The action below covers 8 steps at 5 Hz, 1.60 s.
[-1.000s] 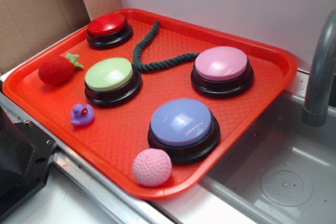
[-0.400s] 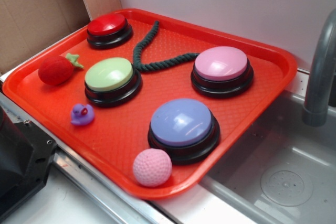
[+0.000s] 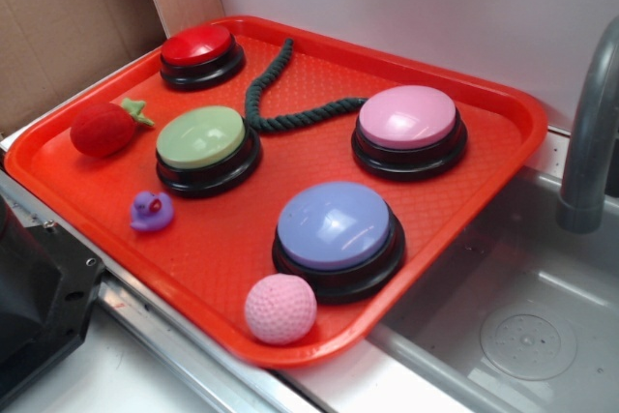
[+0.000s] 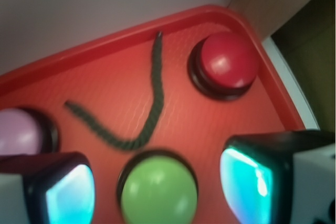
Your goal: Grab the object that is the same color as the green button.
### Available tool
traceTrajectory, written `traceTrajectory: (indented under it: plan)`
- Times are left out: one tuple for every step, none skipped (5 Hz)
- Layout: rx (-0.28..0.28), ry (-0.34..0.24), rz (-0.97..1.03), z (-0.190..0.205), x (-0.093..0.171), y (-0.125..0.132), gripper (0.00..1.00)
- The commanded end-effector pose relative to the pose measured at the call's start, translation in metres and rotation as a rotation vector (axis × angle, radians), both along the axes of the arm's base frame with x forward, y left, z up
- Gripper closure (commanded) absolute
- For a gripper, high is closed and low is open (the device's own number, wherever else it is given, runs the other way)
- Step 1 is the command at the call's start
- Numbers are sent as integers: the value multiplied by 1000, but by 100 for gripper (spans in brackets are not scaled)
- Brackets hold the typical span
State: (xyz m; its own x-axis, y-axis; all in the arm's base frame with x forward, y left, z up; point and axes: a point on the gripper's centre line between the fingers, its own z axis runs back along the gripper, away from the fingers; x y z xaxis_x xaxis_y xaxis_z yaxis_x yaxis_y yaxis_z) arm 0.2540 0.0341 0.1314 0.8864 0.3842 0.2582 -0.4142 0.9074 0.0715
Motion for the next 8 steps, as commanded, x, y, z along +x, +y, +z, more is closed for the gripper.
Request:
traceTrajectory:
  plan:
    - [66, 17, 57, -44, 34, 31, 0]
    - [65, 50, 62, -65, 43, 32, 0]
    - [62, 99, 55, -87, 43, 33, 0]
    - [27, 113, 20, -97, 42, 27, 0]
    - [-80, 148, -12, -112, 44, 20, 0]
    - [-139, 121, 5, -117, 44, 22, 100]
    - [-129, 106, 14, -117, 42, 23, 100]
    - [-103, 94, -1, -113, 40, 24, 100]
